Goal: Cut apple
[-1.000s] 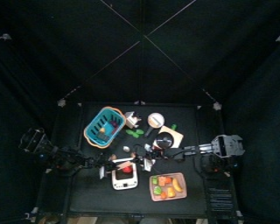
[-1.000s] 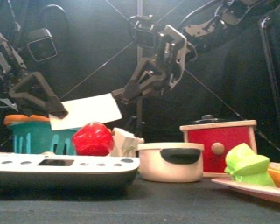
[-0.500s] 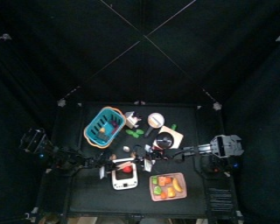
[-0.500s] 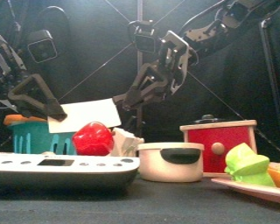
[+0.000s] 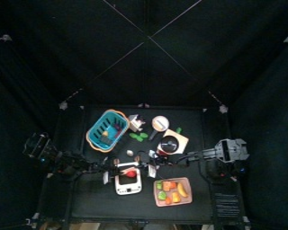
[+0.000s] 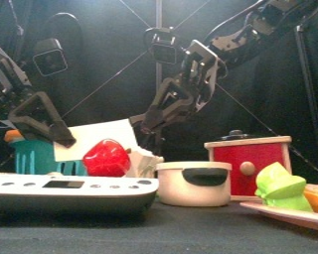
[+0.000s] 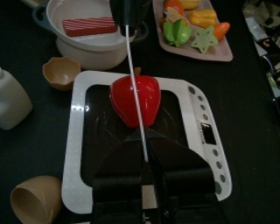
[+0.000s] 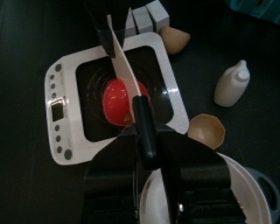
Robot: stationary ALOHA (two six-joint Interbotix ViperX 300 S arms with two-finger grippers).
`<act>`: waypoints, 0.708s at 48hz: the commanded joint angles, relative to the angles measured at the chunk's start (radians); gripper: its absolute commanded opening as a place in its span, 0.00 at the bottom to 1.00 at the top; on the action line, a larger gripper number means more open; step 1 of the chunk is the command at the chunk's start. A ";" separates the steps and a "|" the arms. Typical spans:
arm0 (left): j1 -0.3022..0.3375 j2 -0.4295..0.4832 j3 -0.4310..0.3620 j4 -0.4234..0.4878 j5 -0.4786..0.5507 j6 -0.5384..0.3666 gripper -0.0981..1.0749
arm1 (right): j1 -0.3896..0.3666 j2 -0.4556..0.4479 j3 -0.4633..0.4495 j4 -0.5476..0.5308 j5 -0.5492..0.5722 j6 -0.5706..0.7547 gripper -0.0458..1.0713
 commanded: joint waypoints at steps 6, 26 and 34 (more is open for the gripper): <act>0.011 0.008 -0.034 0.026 -0.005 0.003 0.40 | -0.003 0.000 -0.009 0.002 -0.005 0.003 0.45; 0.064 0.008 -0.037 0.094 -0.005 0.003 0.40 | -0.003 0.005 0.009 0.002 -0.003 0.005 0.45; 0.071 0.008 -0.038 0.097 -0.003 0.003 0.40 | -0.005 0.006 0.011 0.002 -0.003 0.005 0.45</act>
